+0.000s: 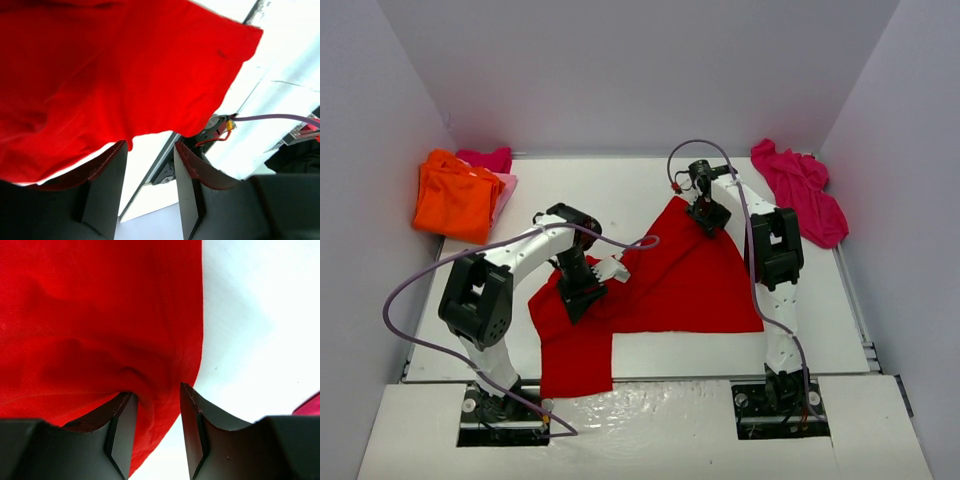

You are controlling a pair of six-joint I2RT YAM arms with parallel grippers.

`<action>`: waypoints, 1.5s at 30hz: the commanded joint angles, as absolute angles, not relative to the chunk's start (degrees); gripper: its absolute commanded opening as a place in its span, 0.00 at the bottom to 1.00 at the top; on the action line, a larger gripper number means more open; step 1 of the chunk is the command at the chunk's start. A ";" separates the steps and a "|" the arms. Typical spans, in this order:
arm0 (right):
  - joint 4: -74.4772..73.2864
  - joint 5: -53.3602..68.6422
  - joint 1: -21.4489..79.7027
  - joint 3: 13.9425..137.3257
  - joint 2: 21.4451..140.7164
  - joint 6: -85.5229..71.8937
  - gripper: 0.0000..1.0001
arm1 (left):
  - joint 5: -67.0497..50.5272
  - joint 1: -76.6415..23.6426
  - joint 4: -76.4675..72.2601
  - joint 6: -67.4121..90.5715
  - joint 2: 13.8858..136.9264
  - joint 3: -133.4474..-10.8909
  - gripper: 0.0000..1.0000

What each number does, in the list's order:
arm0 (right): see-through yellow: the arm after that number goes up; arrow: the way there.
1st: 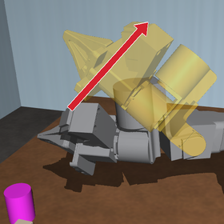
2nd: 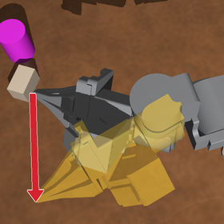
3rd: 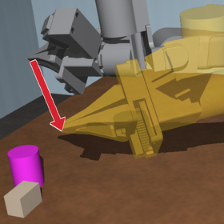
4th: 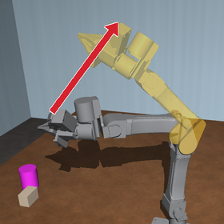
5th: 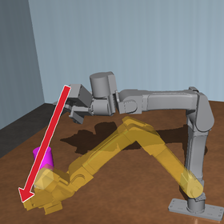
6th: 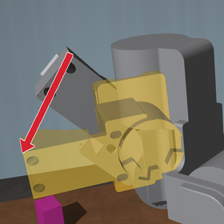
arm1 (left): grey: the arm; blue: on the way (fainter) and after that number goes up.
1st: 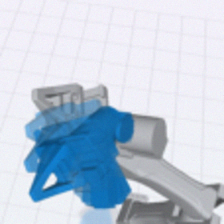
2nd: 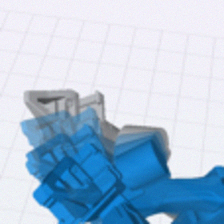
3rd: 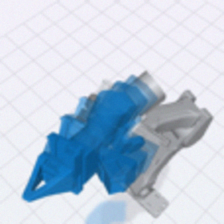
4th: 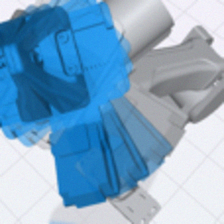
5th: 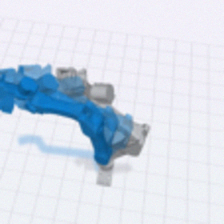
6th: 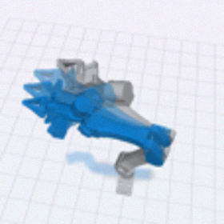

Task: Fold and stack the t-shirts
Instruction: Flatten out the tshirt

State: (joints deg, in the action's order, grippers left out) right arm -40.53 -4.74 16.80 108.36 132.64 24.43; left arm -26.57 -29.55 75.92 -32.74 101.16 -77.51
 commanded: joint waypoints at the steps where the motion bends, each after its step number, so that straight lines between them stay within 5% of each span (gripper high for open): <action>1: -41.93 -6.86 16.35 109.78 130.17 23.90 0.36 | -22.66 -28.02 81.71 -32.68 97.76 -86.62 0.40; 16: -40.20 -2.08 15.15 108.66 118.81 22.79 0.38 | -21.23 -19.45 73.59 -32.81 121.69 -112.02 0.42; 45: -38.74 -1.05 12.99 104.98 116.49 23.53 0.41 | -32.13 -20.11 77.94 -36.42 129.90 -120.19 0.42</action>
State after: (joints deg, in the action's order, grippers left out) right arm -39.85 -1.23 13.43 104.88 116.98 23.60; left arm -29.74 -19.78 73.84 -33.65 130.96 -117.97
